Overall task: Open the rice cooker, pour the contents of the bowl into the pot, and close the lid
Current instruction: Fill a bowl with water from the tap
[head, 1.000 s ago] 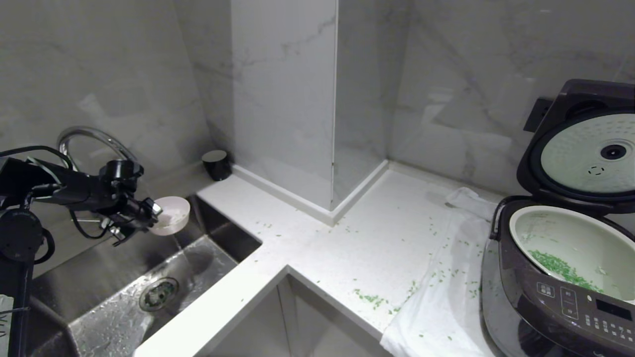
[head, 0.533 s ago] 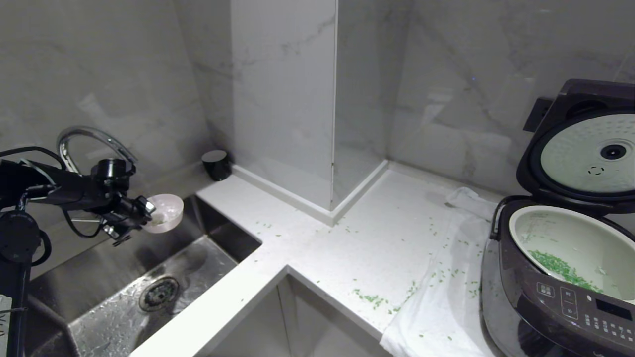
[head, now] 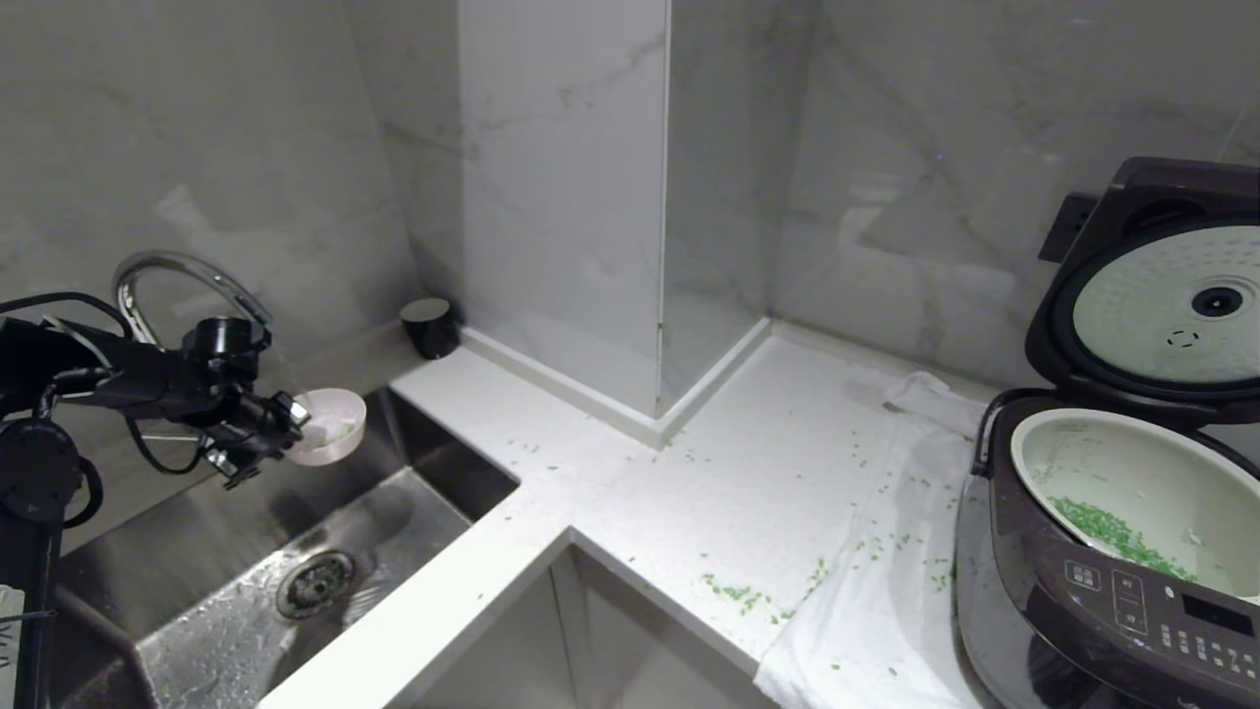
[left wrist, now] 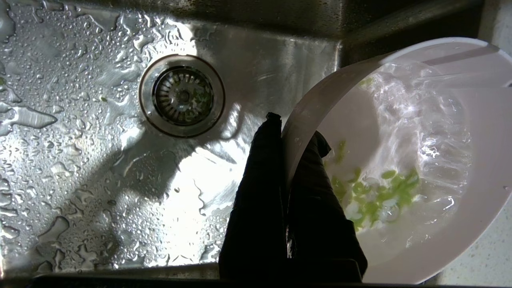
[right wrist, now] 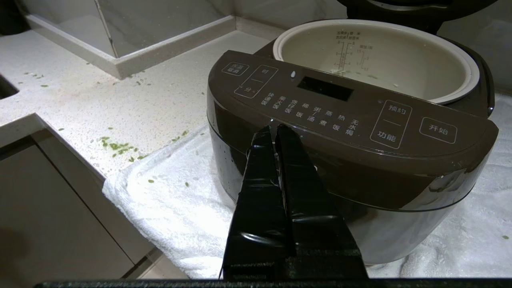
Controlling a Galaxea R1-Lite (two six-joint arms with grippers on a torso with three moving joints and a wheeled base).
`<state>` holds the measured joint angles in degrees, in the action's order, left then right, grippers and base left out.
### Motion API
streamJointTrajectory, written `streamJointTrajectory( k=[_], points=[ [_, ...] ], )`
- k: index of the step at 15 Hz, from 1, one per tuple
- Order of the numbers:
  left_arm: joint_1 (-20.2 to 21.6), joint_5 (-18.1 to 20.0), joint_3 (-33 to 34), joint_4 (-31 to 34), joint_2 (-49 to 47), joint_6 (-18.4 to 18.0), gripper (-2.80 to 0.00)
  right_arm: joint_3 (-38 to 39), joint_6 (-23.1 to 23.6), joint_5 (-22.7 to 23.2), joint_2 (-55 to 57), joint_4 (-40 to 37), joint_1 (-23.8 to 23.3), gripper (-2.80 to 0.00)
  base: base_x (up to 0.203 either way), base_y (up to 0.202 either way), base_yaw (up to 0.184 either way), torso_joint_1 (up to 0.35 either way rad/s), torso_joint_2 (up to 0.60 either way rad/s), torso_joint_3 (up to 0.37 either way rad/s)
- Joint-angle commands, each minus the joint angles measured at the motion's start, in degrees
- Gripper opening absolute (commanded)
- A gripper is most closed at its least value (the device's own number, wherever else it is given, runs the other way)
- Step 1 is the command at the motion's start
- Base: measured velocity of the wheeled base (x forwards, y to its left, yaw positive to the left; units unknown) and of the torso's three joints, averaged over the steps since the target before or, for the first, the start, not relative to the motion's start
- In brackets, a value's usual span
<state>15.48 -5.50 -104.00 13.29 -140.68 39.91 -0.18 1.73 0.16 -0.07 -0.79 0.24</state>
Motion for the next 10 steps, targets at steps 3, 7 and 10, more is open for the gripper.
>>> streamJointTrajectory(
  k=[3, 7, 10],
  points=[
    [-0.01, -0.04, 0.02, 0.07, -0.03, 0.25, -2.80, 0.01, 0.03, 0.02, 0.07, 0.00, 0.02, -2.80, 0.000, 0.000, 0.000, 0.000, 0.00, 0.000],
    [-0.04, 0.05, 0.30, 0.41, 0.32, 0.53, -2.80, 0.01, 0.03, 0.02, 0.07, 0.00, 0.02, -2.80, 0.000, 0.000, 0.000, 0.000, 0.00, 0.000],
    [-1.41, 0.31, 3.63, 2.59, 1.27, 0.68, -2.80, 0.01, 0.03, 0.02, 0.07, 0.00, 0.02, -2.80, 0.000, 0.000, 0.000, 0.000, 0.00, 0.000]
  ],
)
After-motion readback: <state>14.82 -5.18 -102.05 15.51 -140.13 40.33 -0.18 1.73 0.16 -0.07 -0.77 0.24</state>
